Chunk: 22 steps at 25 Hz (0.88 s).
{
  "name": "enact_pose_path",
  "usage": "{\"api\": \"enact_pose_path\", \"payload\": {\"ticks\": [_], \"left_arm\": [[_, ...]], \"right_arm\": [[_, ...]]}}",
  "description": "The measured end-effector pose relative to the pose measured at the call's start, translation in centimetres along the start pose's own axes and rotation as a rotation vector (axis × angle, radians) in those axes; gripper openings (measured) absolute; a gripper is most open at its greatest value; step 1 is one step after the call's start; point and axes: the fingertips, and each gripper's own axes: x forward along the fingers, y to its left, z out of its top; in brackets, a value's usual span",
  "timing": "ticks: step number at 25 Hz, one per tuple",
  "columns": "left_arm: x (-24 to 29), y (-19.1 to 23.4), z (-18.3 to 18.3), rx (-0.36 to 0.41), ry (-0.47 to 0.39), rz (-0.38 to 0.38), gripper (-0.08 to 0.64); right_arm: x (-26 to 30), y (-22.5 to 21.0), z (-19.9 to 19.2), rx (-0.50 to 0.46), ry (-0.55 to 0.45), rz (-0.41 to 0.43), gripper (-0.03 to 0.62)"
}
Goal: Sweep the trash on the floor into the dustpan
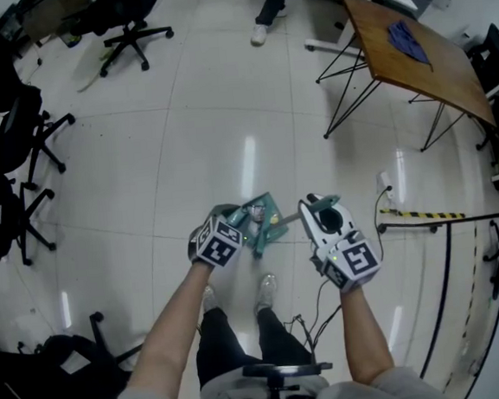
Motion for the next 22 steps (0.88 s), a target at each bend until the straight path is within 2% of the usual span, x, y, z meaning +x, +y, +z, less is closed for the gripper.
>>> {"api": "enact_pose_path", "payload": {"ticks": [10, 12, 14, 18, 22], "left_arm": [[0.2, 0.1, -0.6, -0.025, 0.018, -0.026, 0.115], [0.0, -0.4, -0.5, -0.047, 0.021, -0.061, 0.14], [-0.8, -0.5, 0.0, -0.054, 0.006, -0.09, 0.238], [-3.7, 0.3, 0.6, -0.041, -0.05, -0.158, 0.248], [-5.9, 2.3, 0.4, 0.037, -0.062, -0.277, 0.247]], "right_arm": [[0.7, 0.5, 1.0, -0.013, -0.005, 0.005, 0.089], [1.1, 1.0, 1.7, -0.028, -0.014, 0.022, 0.089], [1.7, 1.8, 2.4, -0.045, -0.027, 0.043, 0.089], [3.1, 4.1, 3.0, -0.063, -0.018, 0.056, 0.087], [4.8, 5.9, 3.7, -0.091, -0.012, 0.047, 0.086]]}}
